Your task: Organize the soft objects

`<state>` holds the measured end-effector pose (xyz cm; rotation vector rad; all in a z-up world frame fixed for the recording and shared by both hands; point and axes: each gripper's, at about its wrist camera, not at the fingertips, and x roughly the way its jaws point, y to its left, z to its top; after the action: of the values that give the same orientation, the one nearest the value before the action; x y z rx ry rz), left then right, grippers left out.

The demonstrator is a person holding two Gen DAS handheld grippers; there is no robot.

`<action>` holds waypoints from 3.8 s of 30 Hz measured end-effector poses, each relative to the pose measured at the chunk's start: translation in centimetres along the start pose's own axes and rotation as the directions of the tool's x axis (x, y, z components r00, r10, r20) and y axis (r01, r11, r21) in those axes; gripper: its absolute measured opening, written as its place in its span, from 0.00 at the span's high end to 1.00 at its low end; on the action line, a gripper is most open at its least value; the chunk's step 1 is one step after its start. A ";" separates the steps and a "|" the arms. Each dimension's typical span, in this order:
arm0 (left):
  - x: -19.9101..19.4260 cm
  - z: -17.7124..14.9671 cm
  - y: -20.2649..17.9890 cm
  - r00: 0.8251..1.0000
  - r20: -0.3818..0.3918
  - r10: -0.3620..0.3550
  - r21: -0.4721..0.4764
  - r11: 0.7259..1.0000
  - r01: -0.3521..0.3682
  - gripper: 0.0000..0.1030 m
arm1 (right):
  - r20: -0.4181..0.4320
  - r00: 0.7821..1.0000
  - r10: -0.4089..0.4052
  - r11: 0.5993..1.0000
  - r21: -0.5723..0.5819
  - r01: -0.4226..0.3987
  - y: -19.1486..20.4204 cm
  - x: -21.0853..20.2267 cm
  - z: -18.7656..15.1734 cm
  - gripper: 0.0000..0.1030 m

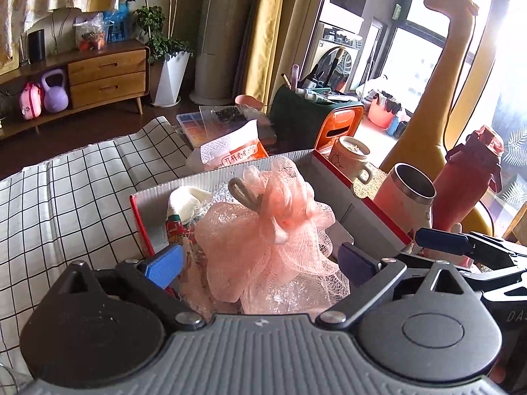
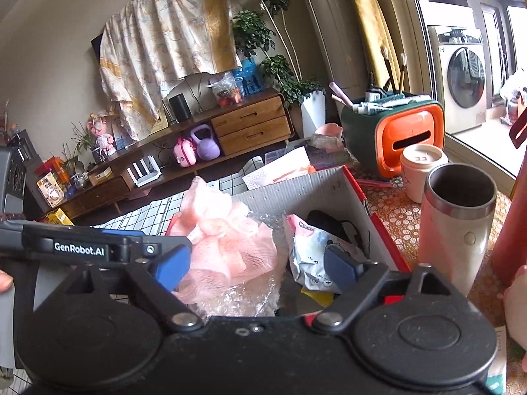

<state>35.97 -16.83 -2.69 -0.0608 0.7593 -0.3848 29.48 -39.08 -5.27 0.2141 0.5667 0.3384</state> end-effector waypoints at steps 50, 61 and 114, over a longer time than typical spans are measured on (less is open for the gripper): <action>-13.7 -10.4 -4.2 0.963 0.267 0.031 0.072 0.996 -0.052 0.00 | 0.163 0.982 -0.093 0.986 -0.124 0.114 6.3 -10.0 -6.3 0.00; -13.3 -10.8 -4.1 0.967 0.253 0.031 0.067 0.997 -0.049 0.00 | 0.162 0.982 -0.094 0.986 -0.123 0.115 6.3 -10.0 -6.5 0.00; -13.7 -11.6 -3.5 0.971 0.238 0.026 0.030 0.999 -0.035 0.00 | 0.158 0.983 -0.095 0.986 -0.124 0.115 6.7 -9.9 -7.0 0.00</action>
<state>17.93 -14.16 -1.45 -0.0618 0.5163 -0.3538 16.07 -35.80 -4.25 0.0799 0.4022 0.2532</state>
